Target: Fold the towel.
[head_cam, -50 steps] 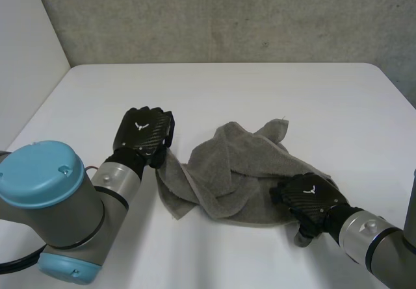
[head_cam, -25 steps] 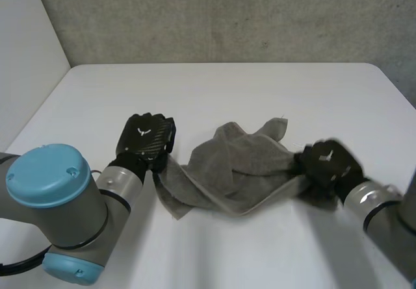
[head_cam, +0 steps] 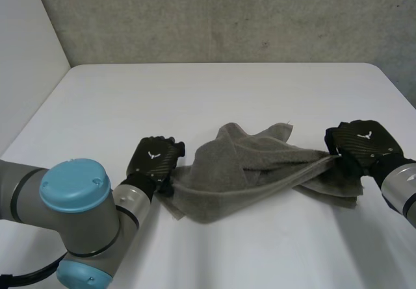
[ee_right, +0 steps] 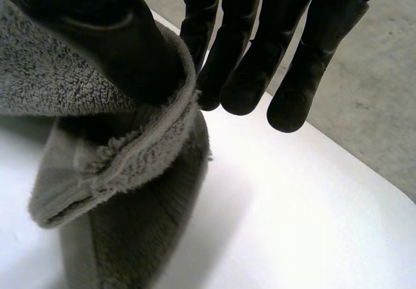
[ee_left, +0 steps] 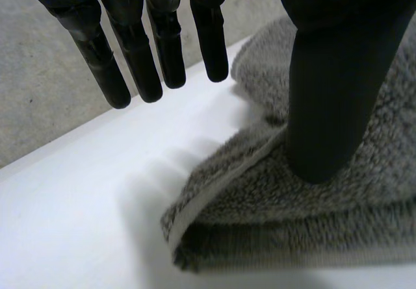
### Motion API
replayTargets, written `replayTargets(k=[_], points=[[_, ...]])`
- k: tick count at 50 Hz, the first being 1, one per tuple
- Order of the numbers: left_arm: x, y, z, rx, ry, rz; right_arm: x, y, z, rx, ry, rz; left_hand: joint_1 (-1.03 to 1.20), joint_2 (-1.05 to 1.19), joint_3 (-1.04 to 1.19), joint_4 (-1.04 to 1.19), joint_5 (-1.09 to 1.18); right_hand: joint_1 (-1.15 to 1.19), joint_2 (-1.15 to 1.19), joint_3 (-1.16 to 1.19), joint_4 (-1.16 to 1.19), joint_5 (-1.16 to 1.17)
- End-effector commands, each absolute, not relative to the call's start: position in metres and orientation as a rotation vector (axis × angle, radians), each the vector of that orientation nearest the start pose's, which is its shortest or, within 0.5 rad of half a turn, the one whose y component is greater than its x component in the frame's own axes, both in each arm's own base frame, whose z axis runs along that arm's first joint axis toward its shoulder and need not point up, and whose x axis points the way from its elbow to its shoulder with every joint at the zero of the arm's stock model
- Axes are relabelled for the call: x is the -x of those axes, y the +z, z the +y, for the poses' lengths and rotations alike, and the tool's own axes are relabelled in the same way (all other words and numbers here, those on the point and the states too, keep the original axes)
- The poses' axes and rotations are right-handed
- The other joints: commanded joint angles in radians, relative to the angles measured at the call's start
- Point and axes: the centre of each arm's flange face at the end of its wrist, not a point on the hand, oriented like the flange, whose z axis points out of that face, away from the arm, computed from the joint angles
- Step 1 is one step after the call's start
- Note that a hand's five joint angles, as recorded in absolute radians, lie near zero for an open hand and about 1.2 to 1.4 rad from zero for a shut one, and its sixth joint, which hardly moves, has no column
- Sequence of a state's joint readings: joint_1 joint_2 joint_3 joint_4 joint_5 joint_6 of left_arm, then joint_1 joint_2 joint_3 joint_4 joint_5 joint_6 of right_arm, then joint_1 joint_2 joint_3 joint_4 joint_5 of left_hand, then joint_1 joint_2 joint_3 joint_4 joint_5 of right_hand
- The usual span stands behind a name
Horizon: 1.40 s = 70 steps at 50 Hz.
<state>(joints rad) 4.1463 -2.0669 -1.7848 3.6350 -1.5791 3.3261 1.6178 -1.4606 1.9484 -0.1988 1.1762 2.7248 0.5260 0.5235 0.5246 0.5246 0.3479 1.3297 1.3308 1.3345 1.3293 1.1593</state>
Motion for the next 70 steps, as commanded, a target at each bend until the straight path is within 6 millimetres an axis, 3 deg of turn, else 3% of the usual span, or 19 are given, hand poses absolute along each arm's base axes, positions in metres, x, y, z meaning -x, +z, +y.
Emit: replayTargets(k=[1, 18, 35, 43, 46, 48, 49, 50, 51, 53, 54, 55, 56, 58, 59, 61, 63, 66, 70], points=[[0.297, 0.113, -0.226, -1.059, -2.032, 2.387, -0.166, 0.192, -0.274, 0.844, -1.887, 2.287, 0.028, 0.031, 0.029, 0.029, 0.032, 0.067, 0.065, 0.062, 0.067, 0.062], [0.293, 0.105, -0.230, -1.102, -1.976, 2.347, -0.152, 0.197, -0.283, 0.798, -1.929, 2.317, 0.069, 0.072, 0.071, 0.071, 0.073, 0.067, 0.065, 0.062, 0.067, 0.062], [0.297, 0.110, -0.239, -1.067, -2.025, 2.335, -0.152, 0.200, -0.282, 0.794, -1.922, 2.319, 0.348, 0.351, 0.349, 0.349, 0.352, 0.067, 0.065, 0.062, 0.067, 0.062], [0.301, 0.117, -0.248, -1.043, -2.070, 2.317, -0.147, 0.220, -0.283, 0.782, -2.021, 2.281, 0.870, 0.873, 0.872, 0.872, 0.874, 0.067, 0.065, 0.062, 0.067, 0.062], [0.303, 0.126, -0.252, -1.019, -2.111, 2.296, -0.147, 0.243, -0.284, 0.766, -2.102, 2.216, 0.870, 0.873, 0.872, 0.872, 0.874, 0.067, 0.065, 0.062, 0.067, 0.062], [0.303, 0.135, -0.254, -1.001, -2.144, 2.273, -0.149, 0.282, -0.283, 0.734, -2.207, 2.093, 0.870, 0.873, 0.872, 0.872, 0.874, 0.067, 0.065, 0.062, 0.067, 0.062], [0.302, 0.157, -0.256, -0.962, -2.214, 2.220, -0.149, 0.282, -0.283, 0.734, -2.207, 2.092, 0.870, 0.873, 0.872, 0.872, 0.874, 0.067, 0.065, 0.062, 0.067, 0.062], [0.298, 0.185, -0.256, -0.921, -2.300, 2.148, -0.150, 0.305, -0.280, 0.729, -2.249, 2.022, 0.870, 0.873, 0.872, 0.872, 0.874, 0.067, 0.065, 0.062, 0.067, 0.062], [0.298, 0.185, -0.256, -0.921, -2.301, 2.148, -0.150, 0.305, -0.280, 0.729, -2.250, 2.022, 0.870, 0.873, 0.872, 0.872, 0.874, 0.067, 0.065, 0.062, 0.067, 0.062], [0.289, 0.237, -0.249, -0.843, -2.462, 2.005, -0.155, 0.348, -0.269, 0.763, -2.296, 1.907, 0.870, 0.873, 0.872, 0.872, 0.874, 0.067, 0.065, 0.062, 0.067, 0.062], [0.289, 0.237, -0.249, -0.843, -2.463, 2.004, -0.155, 0.348, -0.269, 0.764, -2.296, 1.906, 0.870, 0.873, 0.872, 0.872, 0.874, 0.067, 0.065, 0.062, 0.067, 0.062], [0.285, 0.262, -0.242, -0.812, -2.541, 1.926, -0.156, 0.366, -0.264, 0.786, -2.295, 1.878, 0.870, 0.873, 0.872, 0.872, 0.874, 0.067, 0.065, 0.062, 0.067, 0.062], [0.285, 0.262, -0.242, -0.812, -2.542, 1.925, -0.158, 0.381, -0.259, 0.808, -2.279, 1.866, 0.870, 0.873, 0.872, 0.872, 0.874, 0.067, 0.065, 0.062, 0.067, 0.062], [0.276, 0.309, -0.228, -0.743, -2.686, 1.764, -0.159, 0.394, -0.252, 0.829, -2.254, 1.867, 0.870, 0.873, 0.872, 0.872, 0.874, 0.067, 0.065, 0.062, 0.067, 0.062], [0.276, 0.309, -0.228, -0.743, -2.686, 1.763, -0.159, 0.394, -0.252, 0.829, -2.254, 1.867, 0.870, 0.873, 0.872, 0.872, 0.874, 0.067, 0.065, 0.062, 0.067, 0.062], [0.269, 0.337, -0.218, -0.697, -2.764, 1.660, -0.155, 0.401, -0.252, 0.874, -2.157, 1.938, 0.870, 0.873, 0.872, 0.872, 0.874, 0.067, 0.065, 0.062, 0.067, 0.062], [0.270, 0.335, -0.219, -0.718, -2.739, 1.682, -0.142, 0.379, -0.273, 0.950, -1.998, 2.092, 0.870, 0.873, 0.872, 0.872, 0.874, 0.067, 0.065, 0.062, 0.067, 0.062], [0.271, 0.324, -0.222, -0.743, -2.695, 1.731, -0.147, 0.357, -0.278, 1.090, -1.835, 2.176, 0.870, 0.873, 0.872, 0.872, 0.874, 0.067, 0.065, 0.062, 0.067, 0.062], [0.279, 0.277, -0.237, -0.850, -2.494, 1.940, -0.161, 0.332, -0.283, 1.221, -1.650, 2.235, 0.870, 0.873, 0.872, 0.872, 0.874, 0.067, 0.065, 0.062, 0.067, 0.062]])
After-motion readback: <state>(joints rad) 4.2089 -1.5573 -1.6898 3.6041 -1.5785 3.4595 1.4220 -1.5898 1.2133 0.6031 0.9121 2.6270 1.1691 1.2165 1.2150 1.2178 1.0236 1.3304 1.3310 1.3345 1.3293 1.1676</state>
